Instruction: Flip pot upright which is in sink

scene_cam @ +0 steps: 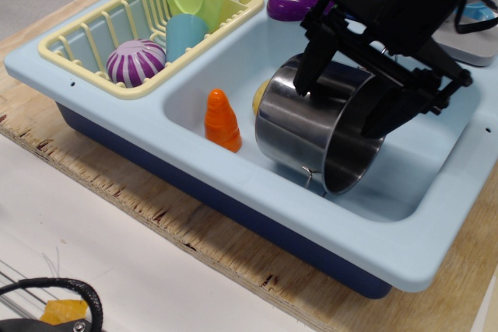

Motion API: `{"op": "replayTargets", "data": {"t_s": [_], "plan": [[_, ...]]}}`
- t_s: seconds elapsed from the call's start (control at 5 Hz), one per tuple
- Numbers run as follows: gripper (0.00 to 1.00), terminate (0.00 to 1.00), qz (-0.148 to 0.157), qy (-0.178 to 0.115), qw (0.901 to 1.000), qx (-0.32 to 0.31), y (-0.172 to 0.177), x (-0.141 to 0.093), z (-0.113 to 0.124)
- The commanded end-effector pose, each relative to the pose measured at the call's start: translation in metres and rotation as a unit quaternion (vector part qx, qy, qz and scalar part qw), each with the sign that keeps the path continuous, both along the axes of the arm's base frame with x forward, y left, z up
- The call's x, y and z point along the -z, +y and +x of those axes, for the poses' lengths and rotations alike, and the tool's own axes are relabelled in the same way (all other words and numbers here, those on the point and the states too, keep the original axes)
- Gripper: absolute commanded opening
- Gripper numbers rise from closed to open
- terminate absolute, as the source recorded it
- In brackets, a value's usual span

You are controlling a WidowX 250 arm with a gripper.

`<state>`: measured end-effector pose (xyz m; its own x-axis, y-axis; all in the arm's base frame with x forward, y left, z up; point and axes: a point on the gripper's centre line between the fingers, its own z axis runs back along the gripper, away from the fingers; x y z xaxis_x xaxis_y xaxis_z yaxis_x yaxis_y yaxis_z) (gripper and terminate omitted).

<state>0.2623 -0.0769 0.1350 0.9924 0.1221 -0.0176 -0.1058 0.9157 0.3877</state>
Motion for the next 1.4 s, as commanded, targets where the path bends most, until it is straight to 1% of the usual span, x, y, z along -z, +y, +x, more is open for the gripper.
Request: {"op": "replayTargets", "data": {"t_s": [0.0,0.2,0.4,0.6,0.8,1.0,1.2], "plan": [[1.0,0.0,-0.028,-0.064,0.9973,0.024,0.012,-0.003,0.013],[1.0,0.0,-0.025,-0.075,0.9962,0.035,0.017,0.004,0.021],[0.0,0.0,-0.036,-0.088,0.9942,0.05,0.015,0.006,0.024],[0.0,0.0,-0.048,-0.101,0.9917,0.064,0.011,0.004,0.031],[0.0,0.0,-0.076,-0.114,0.9894,0.049,0.009,-0.007,0.027],[0.0,0.0,-0.098,-0.095,0.9902,0.03,0.008,-0.016,0.019],[0.0,0.0,-0.096,-0.085,0.9917,-0.007,0.01,-0.029,0.01]]}}
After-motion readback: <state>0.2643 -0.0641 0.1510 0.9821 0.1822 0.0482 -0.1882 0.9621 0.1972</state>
